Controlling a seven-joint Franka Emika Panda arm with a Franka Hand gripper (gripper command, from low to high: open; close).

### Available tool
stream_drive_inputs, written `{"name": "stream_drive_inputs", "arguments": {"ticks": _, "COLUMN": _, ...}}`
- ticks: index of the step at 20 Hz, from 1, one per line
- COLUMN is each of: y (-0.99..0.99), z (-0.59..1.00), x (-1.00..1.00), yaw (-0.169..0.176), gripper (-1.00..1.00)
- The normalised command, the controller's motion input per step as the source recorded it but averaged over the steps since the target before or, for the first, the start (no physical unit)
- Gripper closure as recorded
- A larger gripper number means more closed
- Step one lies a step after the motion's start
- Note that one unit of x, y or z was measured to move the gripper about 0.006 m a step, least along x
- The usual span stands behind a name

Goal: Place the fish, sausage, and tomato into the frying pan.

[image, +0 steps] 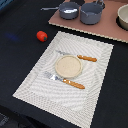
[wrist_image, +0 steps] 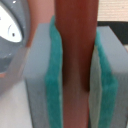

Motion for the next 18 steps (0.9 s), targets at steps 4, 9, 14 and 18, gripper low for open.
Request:
{"name": "stream_drive_inputs", "arguments": {"ticks": 4, "y": 0.85, "z": -0.07, "x": 0.22, "yaw": 0.019, "gripper": 1.0}}
{"name": "stream_drive_inputs", "arguments": {"ticks": 9, "y": 0.59, "z": -0.24, "x": 0.22, "yaw": 0.013, "gripper": 1.0}}
{"name": "stream_drive_inputs", "arguments": {"ticks": 14, "y": 0.36, "z": -0.43, "x": 0.1, "yaw": 0.034, "gripper": 1.0}}
{"name": "stream_drive_inputs", "arguments": {"ticks": 18, "y": 0.42, "z": -0.4, "x": 0.05, "yaw": 0.033, "gripper": 1.0}}
